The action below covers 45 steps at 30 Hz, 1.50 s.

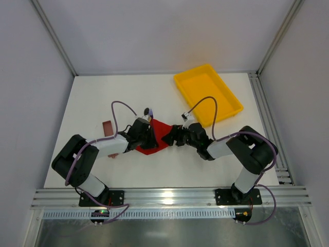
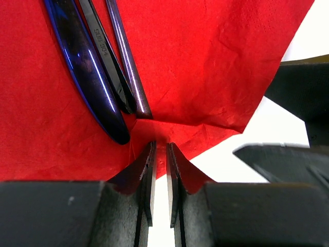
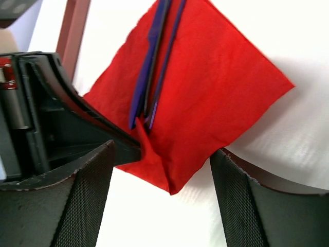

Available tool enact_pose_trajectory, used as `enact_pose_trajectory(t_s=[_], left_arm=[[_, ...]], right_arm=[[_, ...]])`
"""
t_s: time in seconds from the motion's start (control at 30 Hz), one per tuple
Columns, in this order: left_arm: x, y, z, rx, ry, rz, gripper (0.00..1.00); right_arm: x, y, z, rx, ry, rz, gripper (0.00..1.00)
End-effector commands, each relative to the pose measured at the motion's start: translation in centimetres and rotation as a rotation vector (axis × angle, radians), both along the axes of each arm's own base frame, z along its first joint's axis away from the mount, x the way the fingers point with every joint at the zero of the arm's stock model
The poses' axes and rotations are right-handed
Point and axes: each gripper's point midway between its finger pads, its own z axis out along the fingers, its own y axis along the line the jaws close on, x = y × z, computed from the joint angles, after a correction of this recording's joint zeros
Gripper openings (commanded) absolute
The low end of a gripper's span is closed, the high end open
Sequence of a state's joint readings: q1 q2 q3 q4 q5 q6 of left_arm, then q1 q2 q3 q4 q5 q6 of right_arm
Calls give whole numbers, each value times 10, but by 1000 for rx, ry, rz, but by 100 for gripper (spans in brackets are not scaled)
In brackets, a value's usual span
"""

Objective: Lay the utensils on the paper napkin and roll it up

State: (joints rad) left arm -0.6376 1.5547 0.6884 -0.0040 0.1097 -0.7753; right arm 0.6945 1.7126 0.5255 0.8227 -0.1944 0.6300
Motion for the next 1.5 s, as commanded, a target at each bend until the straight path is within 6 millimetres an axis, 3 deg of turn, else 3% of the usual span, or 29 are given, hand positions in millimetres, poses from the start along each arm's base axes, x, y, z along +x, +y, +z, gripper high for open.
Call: enact_pose_trajectory(t_s=[0.0,0.07,0.27,0.37,0.43,0.73,1.07,1.47], left_arm=[[-3,6,-7,29,-1,0,18],[-4,6,-8,31,1,2,18],[-3,6,-9,33,4,3,18],[-2,5,-7,29,0,3,18],[-1,5,-5,30,-5,4,18],[-3,8,-8,42,1,7,18],[-1,6,-8,40,1,5,18],[1,4,-4,36,-7,-3,17]], right_arm=[[17,-1,6,-38,-70,-45,72],[20,-4,-5,-82,-34,-66,67],[29,-4,-9,-104,-16,-102,56],[29,-4,-10,-114,-23,-88,36],[25,-3,-6,-104,-58,-57,33],[2,-7,-10,-121,-127,55,48],[-15,4,-17,-89,-93,170,47],[-14,2,-28,-167,-91,165,44]])
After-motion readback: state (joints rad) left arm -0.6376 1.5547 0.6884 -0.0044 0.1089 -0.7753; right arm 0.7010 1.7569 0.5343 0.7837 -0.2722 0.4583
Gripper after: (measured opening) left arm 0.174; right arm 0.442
